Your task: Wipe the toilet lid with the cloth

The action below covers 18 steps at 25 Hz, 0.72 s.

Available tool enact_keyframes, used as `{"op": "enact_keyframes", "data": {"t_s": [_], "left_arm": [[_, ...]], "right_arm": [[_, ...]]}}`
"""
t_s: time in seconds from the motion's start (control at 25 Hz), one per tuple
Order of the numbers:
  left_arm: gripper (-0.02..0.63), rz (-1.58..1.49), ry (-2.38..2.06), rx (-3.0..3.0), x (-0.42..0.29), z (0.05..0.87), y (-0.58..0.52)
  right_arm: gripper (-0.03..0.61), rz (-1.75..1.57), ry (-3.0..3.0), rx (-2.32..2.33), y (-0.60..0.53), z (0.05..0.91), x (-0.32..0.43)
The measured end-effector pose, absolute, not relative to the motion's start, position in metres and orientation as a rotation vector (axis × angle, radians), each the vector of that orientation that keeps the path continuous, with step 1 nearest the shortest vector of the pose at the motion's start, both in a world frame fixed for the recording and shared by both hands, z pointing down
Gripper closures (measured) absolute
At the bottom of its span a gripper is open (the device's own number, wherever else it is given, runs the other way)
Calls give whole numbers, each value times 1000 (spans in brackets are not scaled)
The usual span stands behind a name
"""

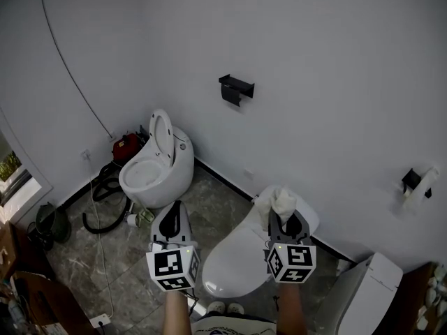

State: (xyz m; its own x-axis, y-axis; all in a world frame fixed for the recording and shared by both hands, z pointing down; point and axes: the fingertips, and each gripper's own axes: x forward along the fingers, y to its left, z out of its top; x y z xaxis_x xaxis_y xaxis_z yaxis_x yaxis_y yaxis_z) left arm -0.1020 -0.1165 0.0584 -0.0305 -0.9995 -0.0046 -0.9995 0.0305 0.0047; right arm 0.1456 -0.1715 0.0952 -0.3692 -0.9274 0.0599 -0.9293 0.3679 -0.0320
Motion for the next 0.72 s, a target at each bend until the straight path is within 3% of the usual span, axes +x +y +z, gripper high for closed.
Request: {"op": "enact_keyframes", "data": {"t_s": [0.72], "left_arm": [[603,6,2232,-2179,-91,49,-114]], "right_arm": [[465,25,-2612,1774,-167,69,157]]}}
